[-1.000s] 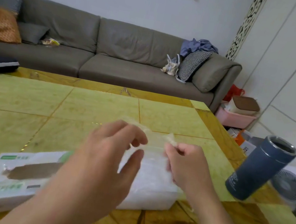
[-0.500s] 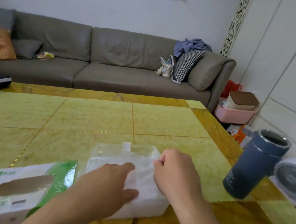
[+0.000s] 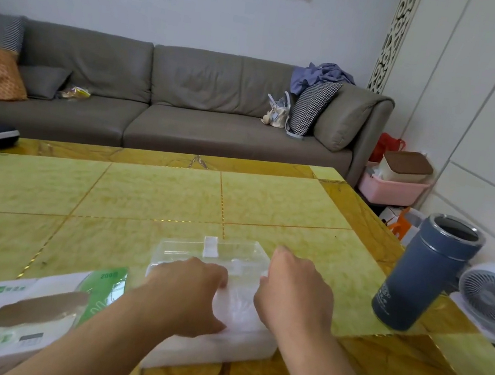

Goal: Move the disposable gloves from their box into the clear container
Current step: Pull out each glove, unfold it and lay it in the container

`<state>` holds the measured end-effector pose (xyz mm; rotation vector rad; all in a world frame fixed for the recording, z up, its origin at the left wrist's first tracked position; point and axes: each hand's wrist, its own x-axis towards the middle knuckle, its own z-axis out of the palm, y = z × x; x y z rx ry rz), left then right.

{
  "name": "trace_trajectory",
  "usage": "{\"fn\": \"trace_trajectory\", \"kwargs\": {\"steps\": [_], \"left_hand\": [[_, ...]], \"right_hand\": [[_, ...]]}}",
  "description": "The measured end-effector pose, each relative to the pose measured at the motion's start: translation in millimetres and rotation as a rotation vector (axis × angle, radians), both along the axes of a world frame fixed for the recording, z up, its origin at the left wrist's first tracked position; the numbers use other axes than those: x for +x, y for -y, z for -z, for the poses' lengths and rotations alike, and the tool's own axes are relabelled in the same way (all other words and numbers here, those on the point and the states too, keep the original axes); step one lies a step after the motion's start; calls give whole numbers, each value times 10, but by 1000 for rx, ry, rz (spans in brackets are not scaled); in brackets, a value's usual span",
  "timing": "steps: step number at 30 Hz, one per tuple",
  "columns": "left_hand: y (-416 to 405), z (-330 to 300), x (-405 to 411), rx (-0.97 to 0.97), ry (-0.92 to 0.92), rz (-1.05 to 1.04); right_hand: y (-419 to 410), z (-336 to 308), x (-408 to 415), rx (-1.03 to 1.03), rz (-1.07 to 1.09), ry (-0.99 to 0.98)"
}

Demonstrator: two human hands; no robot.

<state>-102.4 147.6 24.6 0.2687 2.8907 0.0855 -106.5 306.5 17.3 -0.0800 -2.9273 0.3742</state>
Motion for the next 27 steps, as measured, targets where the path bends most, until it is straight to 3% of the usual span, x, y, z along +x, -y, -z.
{"fn": "trace_trajectory", "kwargs": {"steps": [3, 7, 10, 15, 21, 27], "left_hand": [[5, 33, -31, 6, -2, 18], [17, 108, -77, 5, -31, 43], [2, 114, -77, 12, -54, 87], [107, 143, -71, 118, -5, 52], [184, -60, -78, 113, 199, 94], [224, -129, -88, -125, 201, 71]], "right_hand": [[16, -68, 39, 10, -22, -26], [92, -184, 119, -60, -278, -88], [185, -175, 129, -176, -360, 56], [140, -127, 44, -4, -352, 311], [183, -127, -37, 131, -354, 437], [273, -166, -219, 257, -342, 644]]}}
